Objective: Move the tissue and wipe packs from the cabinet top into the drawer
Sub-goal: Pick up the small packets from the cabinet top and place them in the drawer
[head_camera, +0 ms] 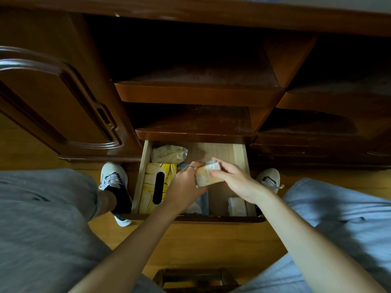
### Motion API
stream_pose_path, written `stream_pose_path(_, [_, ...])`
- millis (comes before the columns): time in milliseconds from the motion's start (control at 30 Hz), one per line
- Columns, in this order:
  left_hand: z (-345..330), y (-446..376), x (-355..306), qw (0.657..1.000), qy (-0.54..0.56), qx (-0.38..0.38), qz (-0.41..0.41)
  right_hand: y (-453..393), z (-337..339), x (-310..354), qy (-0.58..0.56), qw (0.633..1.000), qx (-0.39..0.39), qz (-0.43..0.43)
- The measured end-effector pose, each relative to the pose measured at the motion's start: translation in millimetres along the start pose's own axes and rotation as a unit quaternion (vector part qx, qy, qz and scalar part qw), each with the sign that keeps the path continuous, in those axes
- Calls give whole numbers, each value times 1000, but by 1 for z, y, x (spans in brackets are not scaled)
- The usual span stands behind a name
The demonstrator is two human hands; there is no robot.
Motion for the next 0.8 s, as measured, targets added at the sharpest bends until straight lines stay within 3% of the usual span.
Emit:
stream_pose_path(67, [-1,0,-1,989,117,66,61,1,2,5,-16,1000,-16,19])
stream_pose_path(100, [1,-2,-1,961,226,111,111,1,4,8,-34,999,-29,27])
stream_pose_path(133, [5,-3,0,907,355,145,174,2,7,9,-45,998,-37,32])
stream_pose_path(233, [12,-8,-2,650,650,199,338,3,7,11,-12,999,-1,39])
stream_pose_path(267, [13,-9,-5,597,685,207,363,3,1,9,11,999,22,38])
stream_pose_path(300, [12,-9,-8,575,695,203,381,3,-7,6,27,998,39,36])
stream_pose_path(467, [-1,-7,-11,608,650,116,440,0,-27,-2,233,967,38,99])
stream_pose_path(700, [-12,-7,-6,559,677,134,459,-2,-28,-8,360,912,-7,195])
stream_pose_path(800, [-18,-9,-6,550,687,143,452,-6,-21,-13,314,934,-6,169])
Point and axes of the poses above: each hand's wrist, its own y-axis away from the middle knuckle, its own z-axis out of the back of the hand, x = y × z, the point moved 2 cm from there along -y, towards the middle knuckle, and after that the axes turned 14 degrees about -y, right-handed, at the moved point
